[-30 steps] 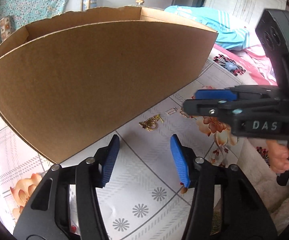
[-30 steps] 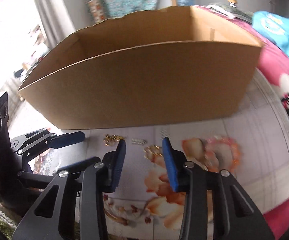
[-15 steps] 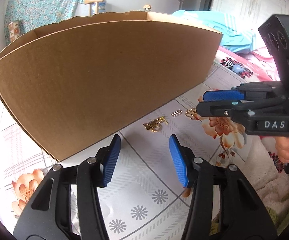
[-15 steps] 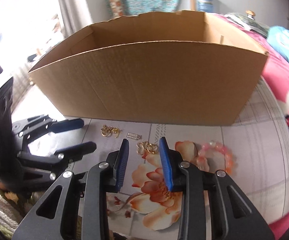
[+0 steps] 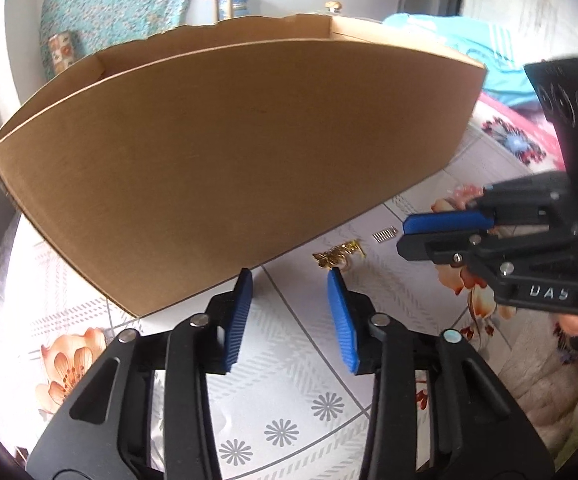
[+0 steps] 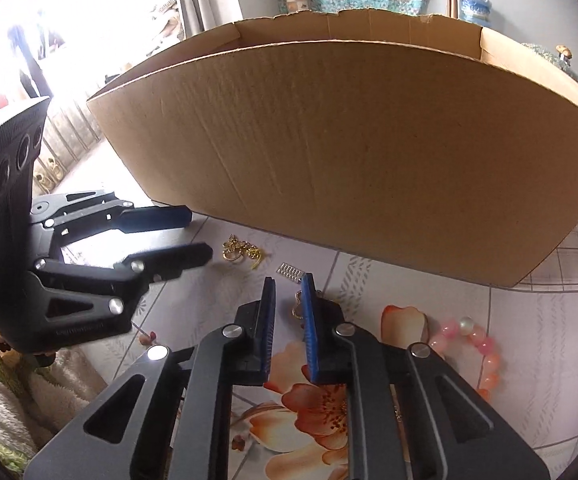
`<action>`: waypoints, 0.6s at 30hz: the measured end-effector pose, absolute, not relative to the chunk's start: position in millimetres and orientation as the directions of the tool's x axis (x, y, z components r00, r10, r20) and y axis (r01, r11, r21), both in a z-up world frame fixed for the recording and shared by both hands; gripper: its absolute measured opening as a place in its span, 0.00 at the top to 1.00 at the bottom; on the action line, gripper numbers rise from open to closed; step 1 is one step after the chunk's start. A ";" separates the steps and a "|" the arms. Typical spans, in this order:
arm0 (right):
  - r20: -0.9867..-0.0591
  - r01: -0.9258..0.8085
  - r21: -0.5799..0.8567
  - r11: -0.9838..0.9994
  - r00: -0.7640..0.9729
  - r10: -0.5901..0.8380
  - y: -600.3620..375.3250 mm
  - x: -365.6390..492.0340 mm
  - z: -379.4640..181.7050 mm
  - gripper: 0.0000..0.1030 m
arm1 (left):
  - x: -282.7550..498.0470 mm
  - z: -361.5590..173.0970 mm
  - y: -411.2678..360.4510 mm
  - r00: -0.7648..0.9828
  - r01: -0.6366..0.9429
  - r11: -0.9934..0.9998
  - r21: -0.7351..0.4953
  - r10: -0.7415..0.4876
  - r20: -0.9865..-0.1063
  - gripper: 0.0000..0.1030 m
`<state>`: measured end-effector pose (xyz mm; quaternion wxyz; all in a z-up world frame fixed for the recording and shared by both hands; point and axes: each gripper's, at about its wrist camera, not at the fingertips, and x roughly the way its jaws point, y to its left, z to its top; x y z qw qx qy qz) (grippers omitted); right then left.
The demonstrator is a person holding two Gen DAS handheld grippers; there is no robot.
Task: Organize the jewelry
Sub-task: 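Move the left gripper to the gold double-loop earring while the right gripper approaches the small gold ring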
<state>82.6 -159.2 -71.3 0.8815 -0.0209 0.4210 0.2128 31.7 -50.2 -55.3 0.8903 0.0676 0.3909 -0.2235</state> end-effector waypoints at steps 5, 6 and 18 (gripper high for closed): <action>-0.768 -0.358 0.040 0.933 0.586 0.258 -146.0 80.8 -70.1 0.95 | 29.8 -57.7 -46.7 0.604 0.462 0.885 -0.065 -0.367 -0.707 0.67; -0.770 -0.346 0.036 0.938 0.589 0.247 -145.7 83.0 -69.5 0.96 | 29.5 -57.9 -45.5 0.603 0.466 0.882 -0.070 -0.375 -0.704 0.67; -0.765 -0.325 0.102 0.940 0.578 0.283 -131.4 65.2 -66.8 0.97 | 30.5 -59.8 -37.2 0.583 0.481 0.862 -0.160 -0.451 -0.676 0.67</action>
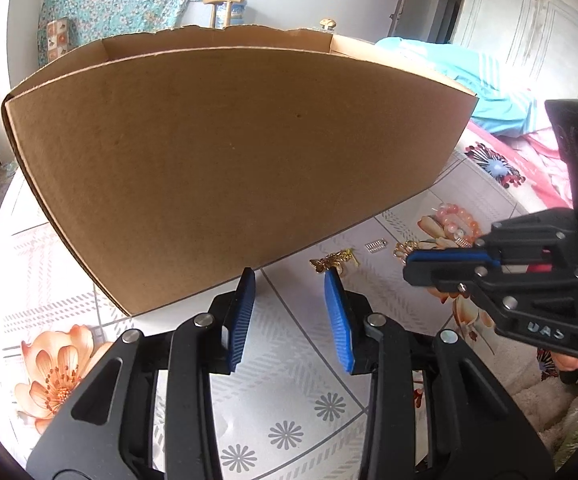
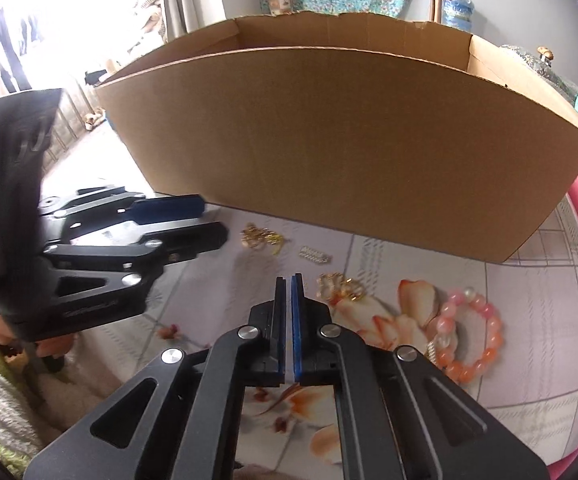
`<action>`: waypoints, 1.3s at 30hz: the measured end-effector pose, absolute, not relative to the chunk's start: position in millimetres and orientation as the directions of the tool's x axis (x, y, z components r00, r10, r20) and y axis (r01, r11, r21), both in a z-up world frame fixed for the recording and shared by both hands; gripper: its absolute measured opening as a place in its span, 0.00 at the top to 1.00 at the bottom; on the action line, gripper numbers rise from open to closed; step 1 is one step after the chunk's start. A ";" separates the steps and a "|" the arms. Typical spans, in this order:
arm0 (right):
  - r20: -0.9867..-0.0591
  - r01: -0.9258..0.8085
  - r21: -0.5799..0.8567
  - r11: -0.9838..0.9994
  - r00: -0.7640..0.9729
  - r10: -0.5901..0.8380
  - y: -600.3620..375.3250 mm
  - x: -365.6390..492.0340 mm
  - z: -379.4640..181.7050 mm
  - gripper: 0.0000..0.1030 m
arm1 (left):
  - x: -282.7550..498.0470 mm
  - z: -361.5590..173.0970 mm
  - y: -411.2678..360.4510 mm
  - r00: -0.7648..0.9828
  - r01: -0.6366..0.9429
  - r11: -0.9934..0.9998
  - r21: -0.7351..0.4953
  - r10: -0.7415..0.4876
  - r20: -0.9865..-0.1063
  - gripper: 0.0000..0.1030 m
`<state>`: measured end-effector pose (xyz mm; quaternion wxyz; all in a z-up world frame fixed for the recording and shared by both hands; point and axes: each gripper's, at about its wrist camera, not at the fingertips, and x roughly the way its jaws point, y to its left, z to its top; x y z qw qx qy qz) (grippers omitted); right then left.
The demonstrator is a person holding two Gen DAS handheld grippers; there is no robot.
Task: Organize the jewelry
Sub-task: 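Move the left gripper to the gold double-loop earring while the right gripper approaches the small gold ring, then grasp the gold earring with the left gripper while the right gripper grasps the small gold ring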
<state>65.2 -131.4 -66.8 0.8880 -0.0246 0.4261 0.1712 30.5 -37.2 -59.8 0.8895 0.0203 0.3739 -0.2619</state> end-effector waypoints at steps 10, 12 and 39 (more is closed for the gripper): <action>-0.750 -0.206 0.186 0.961 0.603 0.274 -171.4 70.0 -64.4 0.96 | 14.6 -38.4 -62.4 0.536 0.616 0.778 -0.125 -0.530 -0.657 0.67; -0.751 -0.199 0.168 0.965 0.608 0.256 -174.6 71.5 -66.1 0.96 | 14.7 -36.6 -77.6 0.519 0.648 0.754 -0.110 -0.543 -0.660 0.67; -0.687 -0.195 0.268 0.944 0.648 0.329 -205.8 63.6 -72.9 0.95 | 30.4 -48.3 -136.7 0.422 0.748 0.663 0.035 -0.434 -0.796 0.89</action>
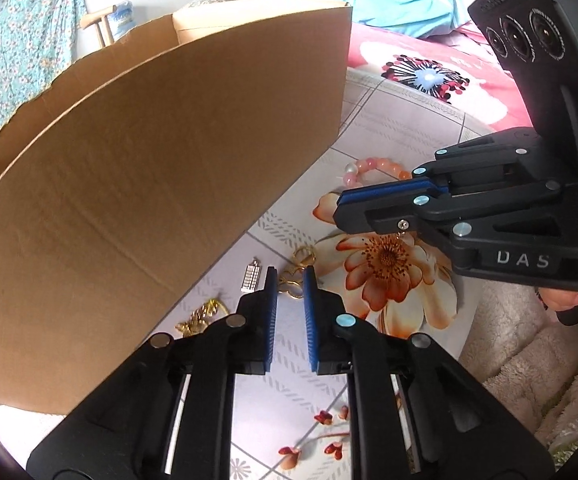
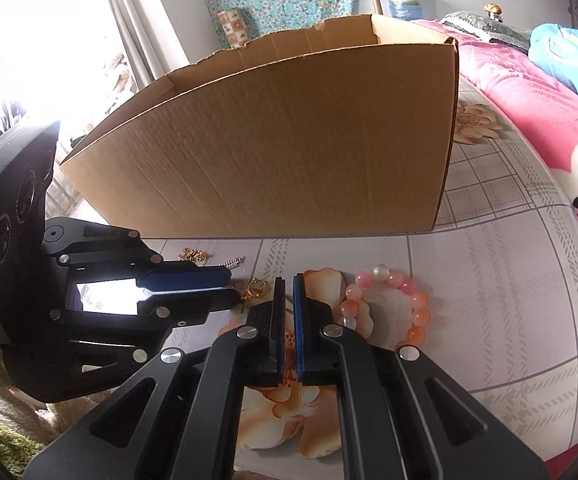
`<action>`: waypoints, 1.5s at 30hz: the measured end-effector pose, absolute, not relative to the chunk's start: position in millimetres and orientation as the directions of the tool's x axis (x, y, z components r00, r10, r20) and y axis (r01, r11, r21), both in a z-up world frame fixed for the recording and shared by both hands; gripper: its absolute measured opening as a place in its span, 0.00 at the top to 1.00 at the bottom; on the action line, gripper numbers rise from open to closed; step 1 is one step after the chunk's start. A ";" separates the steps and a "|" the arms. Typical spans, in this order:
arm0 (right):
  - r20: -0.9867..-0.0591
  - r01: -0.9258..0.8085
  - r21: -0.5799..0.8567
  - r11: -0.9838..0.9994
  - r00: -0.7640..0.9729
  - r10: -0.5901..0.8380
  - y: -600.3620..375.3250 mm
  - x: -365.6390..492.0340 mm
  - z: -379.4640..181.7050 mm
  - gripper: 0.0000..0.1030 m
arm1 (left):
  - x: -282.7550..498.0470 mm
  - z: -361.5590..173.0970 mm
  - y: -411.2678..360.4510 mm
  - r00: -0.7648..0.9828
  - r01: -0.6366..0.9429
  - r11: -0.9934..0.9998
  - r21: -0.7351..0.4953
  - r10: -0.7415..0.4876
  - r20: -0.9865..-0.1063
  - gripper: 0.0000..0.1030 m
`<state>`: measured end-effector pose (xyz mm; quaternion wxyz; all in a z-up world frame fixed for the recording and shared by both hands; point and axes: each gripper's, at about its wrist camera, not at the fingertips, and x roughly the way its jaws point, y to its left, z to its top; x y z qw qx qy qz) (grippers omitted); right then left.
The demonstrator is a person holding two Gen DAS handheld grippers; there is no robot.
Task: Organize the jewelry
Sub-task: 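Grasp the gold earring with the left gripper while the right gripper grasps the small gold ring, then lift and carry the earring and ring in both grippers over the box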
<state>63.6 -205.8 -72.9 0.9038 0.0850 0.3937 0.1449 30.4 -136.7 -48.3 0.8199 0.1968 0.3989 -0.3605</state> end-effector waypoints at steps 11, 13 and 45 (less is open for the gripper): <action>-0.689 -0.221 0.255 0.941 0.641 0.337 -195.7 67.7 -67.5 0.95 | 21.3 -44.3 -105.2 0.455 0.687 0.727 -0.014 -0.445 -0.772 0.89; -0.694 -0.231 0.245 0.942 0.636 0.336 -191.5 69.4 -66.5 0.95 | 21.2 -41.3 -100.0 0.460 0.679 0.734 -0.029 -0.456 -0.762 0.89; -0.774 -0.334 0.025 0.942 0.589 0.230 -157.8 87.5 -68.9 0.99 | 9.8 -29.4 -64.7 0.525 0.649 0.758 -0.063 -0.505 -0.685 0.89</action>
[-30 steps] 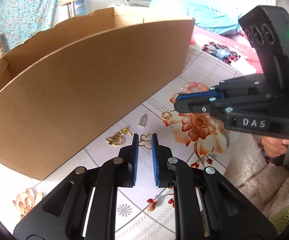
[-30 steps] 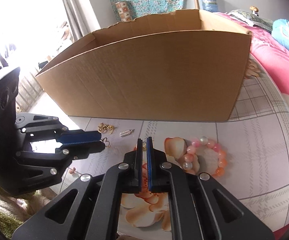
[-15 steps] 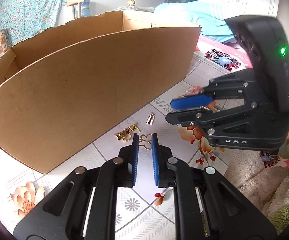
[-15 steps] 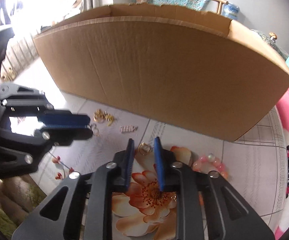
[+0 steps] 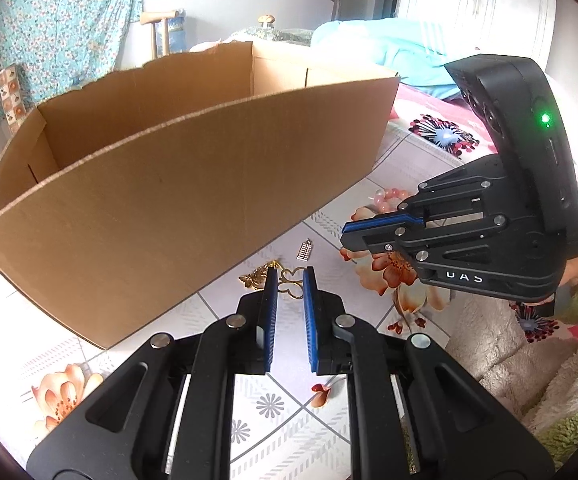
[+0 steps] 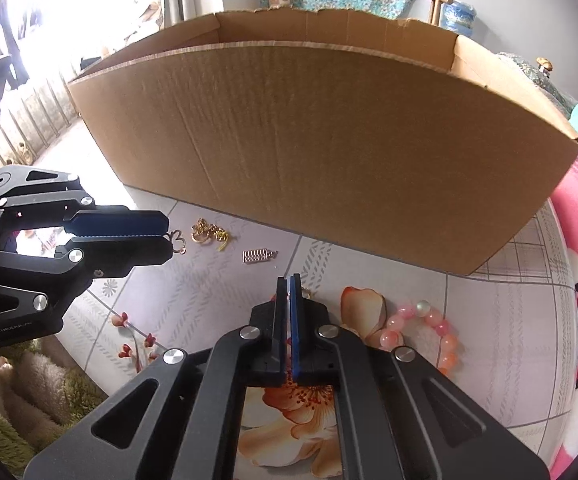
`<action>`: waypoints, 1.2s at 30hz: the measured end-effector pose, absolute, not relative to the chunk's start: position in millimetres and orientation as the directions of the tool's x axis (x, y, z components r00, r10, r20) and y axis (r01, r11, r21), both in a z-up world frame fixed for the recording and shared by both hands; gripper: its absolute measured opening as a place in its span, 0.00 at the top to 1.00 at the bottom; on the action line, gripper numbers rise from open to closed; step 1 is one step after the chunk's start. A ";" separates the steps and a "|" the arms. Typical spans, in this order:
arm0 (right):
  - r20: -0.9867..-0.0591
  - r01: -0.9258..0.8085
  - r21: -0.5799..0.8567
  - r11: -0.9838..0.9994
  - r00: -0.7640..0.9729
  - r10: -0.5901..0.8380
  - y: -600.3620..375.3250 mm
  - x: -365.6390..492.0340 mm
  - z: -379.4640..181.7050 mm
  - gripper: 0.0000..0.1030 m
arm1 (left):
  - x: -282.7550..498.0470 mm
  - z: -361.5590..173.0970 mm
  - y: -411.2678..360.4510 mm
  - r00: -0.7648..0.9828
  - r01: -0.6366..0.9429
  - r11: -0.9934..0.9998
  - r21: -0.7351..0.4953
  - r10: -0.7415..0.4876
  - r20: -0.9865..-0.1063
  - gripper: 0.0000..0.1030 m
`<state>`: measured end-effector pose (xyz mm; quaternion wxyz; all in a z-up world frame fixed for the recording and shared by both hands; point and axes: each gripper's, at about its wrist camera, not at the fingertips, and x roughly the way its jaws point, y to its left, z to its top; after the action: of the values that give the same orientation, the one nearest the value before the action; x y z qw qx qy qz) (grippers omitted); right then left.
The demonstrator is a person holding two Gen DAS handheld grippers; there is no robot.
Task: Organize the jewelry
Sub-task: 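Lift and carry the earring and ring in both grippers over the box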
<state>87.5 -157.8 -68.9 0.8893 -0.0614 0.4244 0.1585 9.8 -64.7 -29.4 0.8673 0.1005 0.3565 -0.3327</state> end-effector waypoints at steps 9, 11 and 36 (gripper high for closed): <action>-0.733 -0.323 0.020 0.946 0.639 0.233 -160.9 60.9 -53.0 0.99 | -5.9 -13.0 -64.4 0.555 0.654 0.756 -0.033 -0.509 -0.658 0.89; -0.745 -0.316 0.037 0.948 0.623 0.236 -165.4 64.0 -56.7 0.96 | -8.0 -12.1 -64.8 0.554 0.656 0.754 -0.036 -0.512 -0.656 0.89; -0.906 -0.747 -0.001 0.665 0.282 0.315 -146.0 137.4 -62.1 0.89 | 13.3 -30.9 -65.4 0.502 0.675 0.735 -0.068 -0.525 -0.687 0.89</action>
<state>137.4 -146.0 -62.1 0.7696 -0.2205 0.4900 0.3450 13.3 -65.4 -30.9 0.8602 0.1050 0.3569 -0.3487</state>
